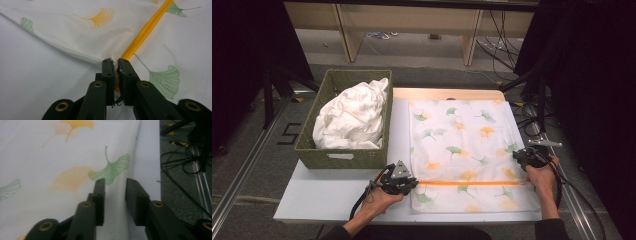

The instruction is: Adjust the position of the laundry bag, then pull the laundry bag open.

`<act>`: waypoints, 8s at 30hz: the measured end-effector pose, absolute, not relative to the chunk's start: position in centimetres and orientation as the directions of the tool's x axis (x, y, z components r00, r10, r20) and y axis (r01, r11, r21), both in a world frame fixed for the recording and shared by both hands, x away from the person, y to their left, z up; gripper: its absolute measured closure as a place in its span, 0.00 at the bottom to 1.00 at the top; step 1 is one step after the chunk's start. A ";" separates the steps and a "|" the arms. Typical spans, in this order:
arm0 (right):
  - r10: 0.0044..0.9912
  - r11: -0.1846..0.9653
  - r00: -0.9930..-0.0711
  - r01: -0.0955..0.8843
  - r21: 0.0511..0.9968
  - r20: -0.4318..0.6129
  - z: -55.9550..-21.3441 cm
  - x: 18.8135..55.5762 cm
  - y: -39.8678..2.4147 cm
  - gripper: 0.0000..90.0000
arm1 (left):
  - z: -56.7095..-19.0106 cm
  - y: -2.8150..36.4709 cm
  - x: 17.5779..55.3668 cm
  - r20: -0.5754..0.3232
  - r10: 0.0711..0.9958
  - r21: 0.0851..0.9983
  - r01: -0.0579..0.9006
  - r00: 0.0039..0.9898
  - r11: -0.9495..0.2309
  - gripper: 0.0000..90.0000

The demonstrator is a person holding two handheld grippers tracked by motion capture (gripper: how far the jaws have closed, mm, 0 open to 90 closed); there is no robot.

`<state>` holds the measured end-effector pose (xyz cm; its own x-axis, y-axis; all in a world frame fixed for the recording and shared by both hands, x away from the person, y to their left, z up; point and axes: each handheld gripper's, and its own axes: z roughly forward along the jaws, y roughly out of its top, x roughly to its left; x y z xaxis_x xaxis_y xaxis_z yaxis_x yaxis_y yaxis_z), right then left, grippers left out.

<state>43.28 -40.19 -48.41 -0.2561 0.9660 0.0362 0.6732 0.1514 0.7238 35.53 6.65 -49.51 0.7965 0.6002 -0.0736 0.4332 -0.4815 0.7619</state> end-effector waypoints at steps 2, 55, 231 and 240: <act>0.967 0.162 -0.256 0.672 0.723 0.021 -48.4 43.2 -39.6 0.91 | -49.5 6.7 35.5 -0.067 0.602 0.758 0.433 0.795 -0.488 0.92; 0.888 0.348 -0.456 0.589 0.729 -0.055 -47.4 42.6 -34.3 0.80 | -48.9 13.2 35.1 -0.099 0.689 0.722 0.528 0.718 -0.447 0.79; 0.730 0.465 -0.676 0.382 0.799 -0.102 -43.0 31.4 -31.4 0.95 | -49.2 -11.6 37.0 -0.192 0.351 0.854 0.332 0.917 -0.401 0.63; 0.701 0.482 -0.706 0.368 0.795 -0.098 -43.0 31.4 -30.9 0.95 | -48.8 -11.4 37.3 -0.212 0.335 0.867 0.335 0.918 -0.369 0.79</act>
